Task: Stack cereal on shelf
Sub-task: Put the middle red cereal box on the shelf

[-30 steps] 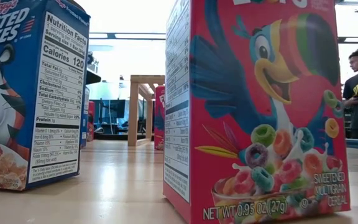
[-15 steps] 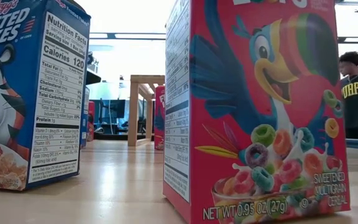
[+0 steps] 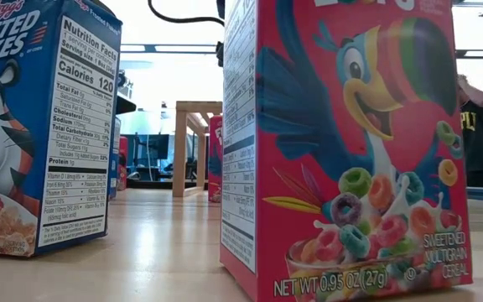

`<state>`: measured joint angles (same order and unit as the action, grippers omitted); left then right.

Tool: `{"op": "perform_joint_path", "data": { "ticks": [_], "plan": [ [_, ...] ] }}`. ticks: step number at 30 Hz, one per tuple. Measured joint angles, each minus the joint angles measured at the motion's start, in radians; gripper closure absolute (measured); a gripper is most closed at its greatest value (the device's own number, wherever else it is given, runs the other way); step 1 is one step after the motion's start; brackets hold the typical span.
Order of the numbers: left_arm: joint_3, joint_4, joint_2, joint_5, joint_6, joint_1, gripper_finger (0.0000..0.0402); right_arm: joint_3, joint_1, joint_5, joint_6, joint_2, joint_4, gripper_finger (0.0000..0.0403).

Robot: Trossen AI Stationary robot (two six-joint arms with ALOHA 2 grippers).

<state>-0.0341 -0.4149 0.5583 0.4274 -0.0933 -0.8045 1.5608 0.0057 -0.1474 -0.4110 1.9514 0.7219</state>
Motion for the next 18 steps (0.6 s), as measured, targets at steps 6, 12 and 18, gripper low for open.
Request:
{"op": "perform_joint_path", "data": {
  "ticks": [6, 12, 18],
  "plan": [
    [0.000, 0.000, 0.000, 0.000, -0.002, 0.000, 0.0397, -0.001, 0.001, 0.025, 0.000, 0.000, 0.001, 0.0186],
    [0.000, 0.000, 0.000, 0.000, -0.002, 0.000, 0.0397, -0.001, 0.001, 0.052, 0.028, 0.000, -0.001, 0.0226],
    [0.000, 0.000, 0.000, 0.000, -0.002, 0.000, 0.0397, 0.055, 0.001, 0.092, 0.086, 0.000, 0.007, 0.0244]
  ]
}}
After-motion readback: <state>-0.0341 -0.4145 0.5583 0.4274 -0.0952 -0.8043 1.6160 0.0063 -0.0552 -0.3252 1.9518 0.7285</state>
